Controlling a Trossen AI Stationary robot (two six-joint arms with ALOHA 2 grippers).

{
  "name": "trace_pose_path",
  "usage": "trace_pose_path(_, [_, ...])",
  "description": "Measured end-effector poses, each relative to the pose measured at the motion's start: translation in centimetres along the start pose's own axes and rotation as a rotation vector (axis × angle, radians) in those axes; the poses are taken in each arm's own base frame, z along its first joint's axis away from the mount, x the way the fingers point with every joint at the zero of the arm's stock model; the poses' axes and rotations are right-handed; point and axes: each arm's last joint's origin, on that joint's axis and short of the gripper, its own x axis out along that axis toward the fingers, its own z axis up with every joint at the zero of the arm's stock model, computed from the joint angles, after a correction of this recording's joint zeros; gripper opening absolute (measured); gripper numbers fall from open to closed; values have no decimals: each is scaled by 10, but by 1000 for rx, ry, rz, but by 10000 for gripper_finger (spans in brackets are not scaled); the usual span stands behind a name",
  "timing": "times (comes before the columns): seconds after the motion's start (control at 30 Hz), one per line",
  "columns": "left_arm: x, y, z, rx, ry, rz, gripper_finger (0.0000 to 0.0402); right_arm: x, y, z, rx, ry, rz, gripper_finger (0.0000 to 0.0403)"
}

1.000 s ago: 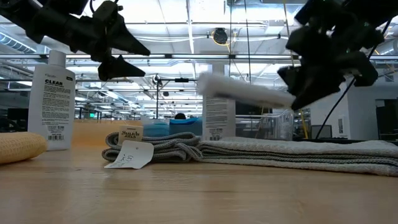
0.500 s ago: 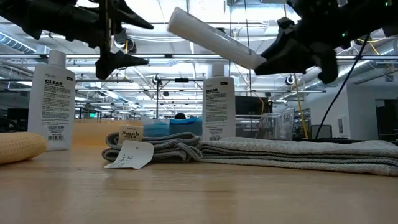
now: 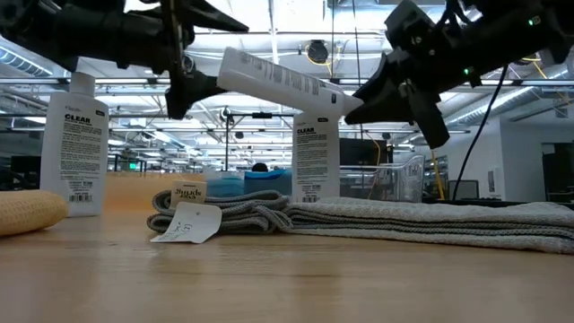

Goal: Pick & Place Kitchen Items
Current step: Put the white plastic restorer bottle into the orange bin

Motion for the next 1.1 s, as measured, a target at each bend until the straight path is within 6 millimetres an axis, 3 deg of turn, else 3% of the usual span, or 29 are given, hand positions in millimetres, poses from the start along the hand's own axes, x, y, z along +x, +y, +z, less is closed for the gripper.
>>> trace_pose_path(0.3, [18,-5,-1,80,19,-4,346,-2,-2,7,20,13,-67,84])
trace_pose_path(0.4, [20,-8,0,96,36,-31,328,-3,-2,8,23,8,-72,84])
trace_pose_path(0.5, [20,-9,1,95,56,-63,277,-4,-2,9,27,-2,-69,84])
trace_pose_path(0.7, [20,-5,-2,107,63,1,126,-5,-1,10,22,-6,-68,85])
trace_pose_path(1.1, [14,-11,9,195,32,-43,126,-20,2,25,85,-98,-87,120])
